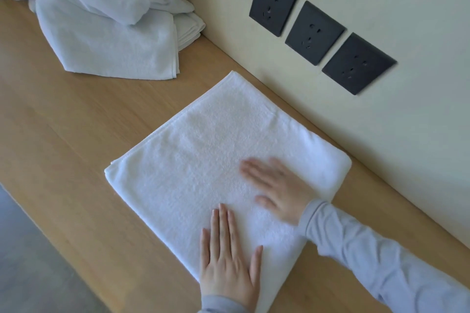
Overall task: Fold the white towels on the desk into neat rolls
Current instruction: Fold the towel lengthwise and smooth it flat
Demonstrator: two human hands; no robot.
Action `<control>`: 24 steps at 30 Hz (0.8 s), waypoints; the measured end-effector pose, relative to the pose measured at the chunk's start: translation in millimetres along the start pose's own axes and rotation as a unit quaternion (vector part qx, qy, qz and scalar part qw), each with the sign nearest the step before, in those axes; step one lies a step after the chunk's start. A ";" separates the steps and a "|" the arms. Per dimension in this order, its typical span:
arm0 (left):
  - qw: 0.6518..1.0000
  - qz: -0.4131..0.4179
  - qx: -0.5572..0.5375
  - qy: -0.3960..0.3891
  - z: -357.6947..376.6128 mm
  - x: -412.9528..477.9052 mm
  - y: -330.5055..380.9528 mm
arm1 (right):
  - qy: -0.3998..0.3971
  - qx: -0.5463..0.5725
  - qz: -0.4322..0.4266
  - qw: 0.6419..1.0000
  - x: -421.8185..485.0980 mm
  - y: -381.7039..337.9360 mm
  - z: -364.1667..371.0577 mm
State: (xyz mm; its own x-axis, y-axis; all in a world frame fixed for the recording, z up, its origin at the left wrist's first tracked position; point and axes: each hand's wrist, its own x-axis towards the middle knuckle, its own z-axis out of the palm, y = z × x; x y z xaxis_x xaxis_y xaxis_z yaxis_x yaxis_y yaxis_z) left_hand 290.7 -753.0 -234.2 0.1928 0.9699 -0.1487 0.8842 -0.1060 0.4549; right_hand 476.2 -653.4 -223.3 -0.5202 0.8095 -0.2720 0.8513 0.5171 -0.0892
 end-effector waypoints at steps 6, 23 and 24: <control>0.999 0.002 0.028 0.019 7.6 -0.1 -0.1 | 0.007 -0.008 0.222 0.975 -15.5 94.5 -4.5; 0.713 -0.466 -0.502 0.150 -42.8 25.4 -47.1 | -0.023 0.370 0.439 0.818 65.6 123.6 -43.8; 0.707 -0.471 -0.508 0.140 -43.0 29.0 -49.2 | -0.040 0.364 0.439 0.820 66.1 125.0 -45.3</control>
State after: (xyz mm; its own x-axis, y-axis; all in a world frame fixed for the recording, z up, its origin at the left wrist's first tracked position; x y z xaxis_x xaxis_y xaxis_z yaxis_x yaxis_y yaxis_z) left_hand 234.5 -710.2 -223.2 -0.4955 0.5260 -0.6912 -0.2255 0.6906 0.6872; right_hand 545.1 -522.6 -209.0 0.2972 0.7444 -0.5979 0.7254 -0.5832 -0.3656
